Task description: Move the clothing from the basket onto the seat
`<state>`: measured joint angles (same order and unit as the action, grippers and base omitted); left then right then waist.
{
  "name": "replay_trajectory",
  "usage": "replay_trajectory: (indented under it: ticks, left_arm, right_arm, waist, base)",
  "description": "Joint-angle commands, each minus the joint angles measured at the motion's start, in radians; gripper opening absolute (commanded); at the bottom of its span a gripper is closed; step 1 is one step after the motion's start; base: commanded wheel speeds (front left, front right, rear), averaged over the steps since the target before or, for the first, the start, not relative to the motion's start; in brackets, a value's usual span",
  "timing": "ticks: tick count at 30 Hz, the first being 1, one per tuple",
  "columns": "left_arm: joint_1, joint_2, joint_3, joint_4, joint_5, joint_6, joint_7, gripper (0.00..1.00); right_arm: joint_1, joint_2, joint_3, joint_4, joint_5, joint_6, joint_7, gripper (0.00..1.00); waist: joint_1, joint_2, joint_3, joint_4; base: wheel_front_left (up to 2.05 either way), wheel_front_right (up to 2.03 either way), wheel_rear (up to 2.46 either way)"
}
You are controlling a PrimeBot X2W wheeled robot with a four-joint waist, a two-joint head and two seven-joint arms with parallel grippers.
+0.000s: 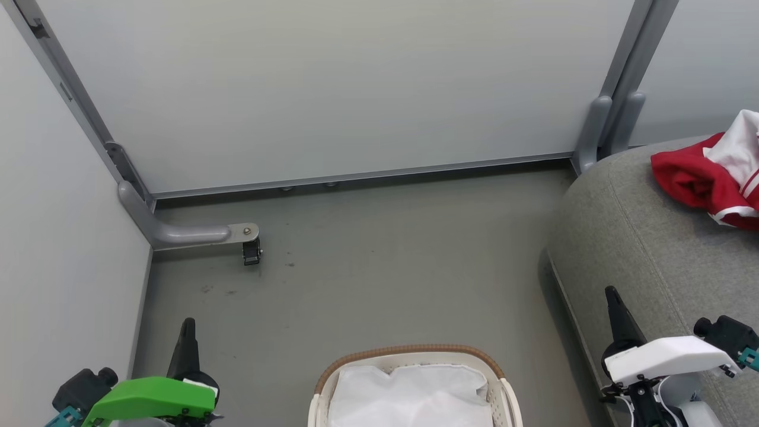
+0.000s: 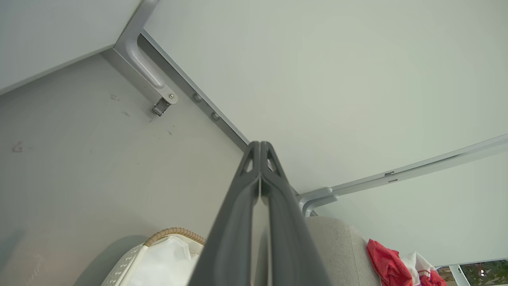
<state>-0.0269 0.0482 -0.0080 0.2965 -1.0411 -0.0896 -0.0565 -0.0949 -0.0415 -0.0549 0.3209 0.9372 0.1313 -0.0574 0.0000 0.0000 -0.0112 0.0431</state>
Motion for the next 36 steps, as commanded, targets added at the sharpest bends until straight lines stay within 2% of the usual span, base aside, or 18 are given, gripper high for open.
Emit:
replay_trajectory:
  ticks: [1, 36]
  left_arm:
    - [-0.032, 0.002, 0.007, -0.015, -0.025, -0.009, 0.007, 0.00]
    - [-0.063, 0.003, 0.072, -0.036, -0.326, -0.027, 0.099, 0.00]
  right_arm:
    - [-0.017, -0.007, -0.005, -0.017, 0.030, 0.000, 0.008, 0.00]
    - [-0.019, -0.009, -0.036, -0.052, 0.385, -0.001, 0.100, 0.00]
  waist:
    - [0.0000, 0.0000, 0.000, -0.001]
    - [0.0000, 0.0000, 0.007, -0.021]
  base:
    - [0.00, 0.00, 0.00]
    - [0.00, 0.00, 0.00]
